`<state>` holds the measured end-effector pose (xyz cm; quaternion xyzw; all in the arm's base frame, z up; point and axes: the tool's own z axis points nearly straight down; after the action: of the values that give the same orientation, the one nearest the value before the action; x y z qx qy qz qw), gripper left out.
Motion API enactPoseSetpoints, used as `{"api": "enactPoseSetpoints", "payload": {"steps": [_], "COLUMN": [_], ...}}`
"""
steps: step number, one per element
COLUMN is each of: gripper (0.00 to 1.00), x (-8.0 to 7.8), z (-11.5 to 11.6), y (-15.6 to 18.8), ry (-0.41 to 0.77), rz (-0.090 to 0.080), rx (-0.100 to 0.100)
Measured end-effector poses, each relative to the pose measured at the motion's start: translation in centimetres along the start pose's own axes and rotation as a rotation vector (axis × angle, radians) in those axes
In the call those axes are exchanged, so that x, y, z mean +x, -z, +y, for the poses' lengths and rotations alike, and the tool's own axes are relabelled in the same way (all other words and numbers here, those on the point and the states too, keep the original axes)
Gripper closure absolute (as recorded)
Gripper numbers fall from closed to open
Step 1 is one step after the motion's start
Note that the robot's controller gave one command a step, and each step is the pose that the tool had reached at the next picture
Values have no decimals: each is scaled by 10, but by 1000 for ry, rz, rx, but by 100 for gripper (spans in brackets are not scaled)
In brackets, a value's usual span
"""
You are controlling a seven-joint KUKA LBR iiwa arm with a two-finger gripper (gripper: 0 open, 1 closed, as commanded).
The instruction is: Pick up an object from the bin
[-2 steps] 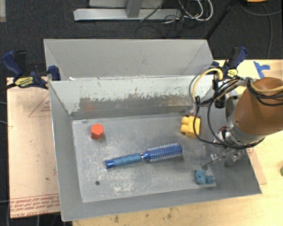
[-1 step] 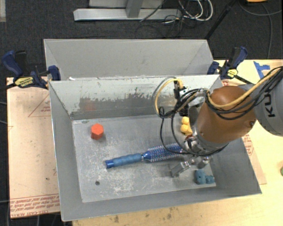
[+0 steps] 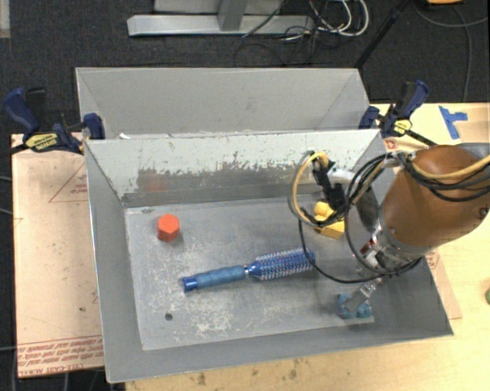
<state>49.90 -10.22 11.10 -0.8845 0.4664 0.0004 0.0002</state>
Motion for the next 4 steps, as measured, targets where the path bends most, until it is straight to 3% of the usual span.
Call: {"api": "enactPoseSetpoints", "payload": {"steps": [1,2,3,4], "gripper": [0,0,0,100], "x": [-63,-28,-72,-70], "z": [-42,-99,-100,-99], "y": [15,-9,-42,-42], "ry": [240,697,805,798], "rz": [-3,-3,-5,-4], "rx": [2,1,-1,-1]}}
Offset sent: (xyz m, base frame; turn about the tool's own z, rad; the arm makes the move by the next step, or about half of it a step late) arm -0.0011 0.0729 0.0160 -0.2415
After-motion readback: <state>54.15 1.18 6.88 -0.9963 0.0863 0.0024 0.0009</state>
